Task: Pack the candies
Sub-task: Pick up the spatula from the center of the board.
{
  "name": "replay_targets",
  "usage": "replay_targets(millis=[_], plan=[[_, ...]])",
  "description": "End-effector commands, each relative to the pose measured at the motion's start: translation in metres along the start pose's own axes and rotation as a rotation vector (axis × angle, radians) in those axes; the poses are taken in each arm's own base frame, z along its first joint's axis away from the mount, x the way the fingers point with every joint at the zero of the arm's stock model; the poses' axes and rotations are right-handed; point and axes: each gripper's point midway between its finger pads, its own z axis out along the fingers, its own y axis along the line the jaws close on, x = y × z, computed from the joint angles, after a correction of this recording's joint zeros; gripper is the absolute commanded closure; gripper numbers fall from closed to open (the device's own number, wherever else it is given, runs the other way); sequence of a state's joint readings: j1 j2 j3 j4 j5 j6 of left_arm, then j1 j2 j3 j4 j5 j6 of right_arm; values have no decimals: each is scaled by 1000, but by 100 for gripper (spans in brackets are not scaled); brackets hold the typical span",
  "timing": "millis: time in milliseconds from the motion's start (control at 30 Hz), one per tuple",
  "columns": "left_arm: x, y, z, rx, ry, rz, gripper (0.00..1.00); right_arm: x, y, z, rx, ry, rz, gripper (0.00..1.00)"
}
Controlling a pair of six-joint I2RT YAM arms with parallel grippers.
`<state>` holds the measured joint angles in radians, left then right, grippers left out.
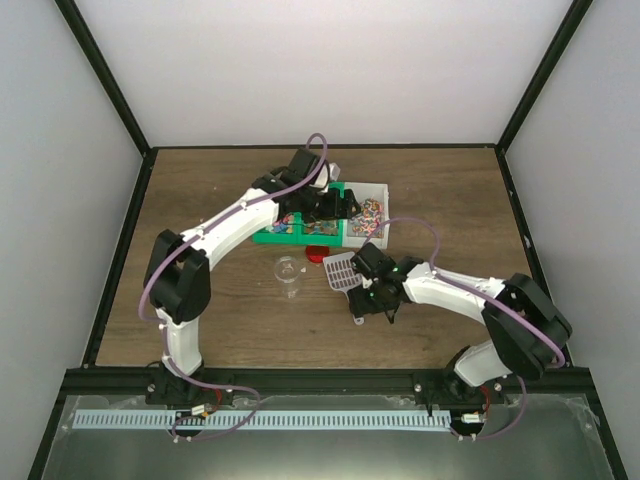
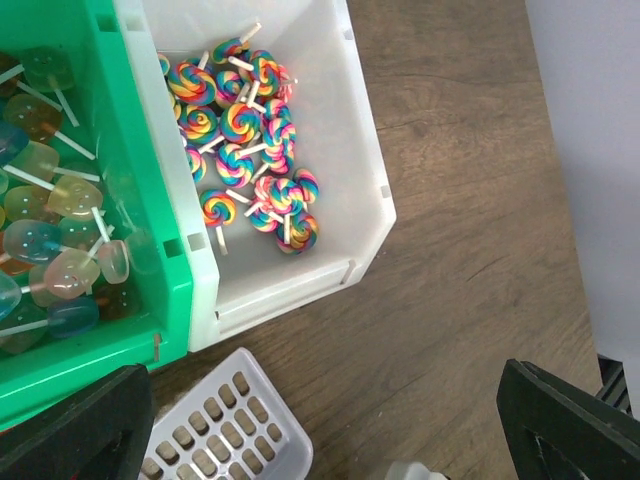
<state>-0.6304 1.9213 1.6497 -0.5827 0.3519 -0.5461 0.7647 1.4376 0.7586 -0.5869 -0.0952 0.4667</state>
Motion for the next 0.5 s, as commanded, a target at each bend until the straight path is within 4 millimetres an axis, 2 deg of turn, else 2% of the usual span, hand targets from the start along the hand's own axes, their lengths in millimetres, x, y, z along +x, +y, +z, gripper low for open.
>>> replay_targets(millis=[0, 300, 467], plan=[[-2, -8, -16, 4, -16, 16, 4, -16, 8, 1, 13, -44, -49, 33], [8, -1, -18, -11, -6, 17, 5, -12, 11, 12, 28, -14, -65, 37], [15, 5, -19, -24, 0, 12, 5, -14, 9, 7, 41, -28, -57, 53]])
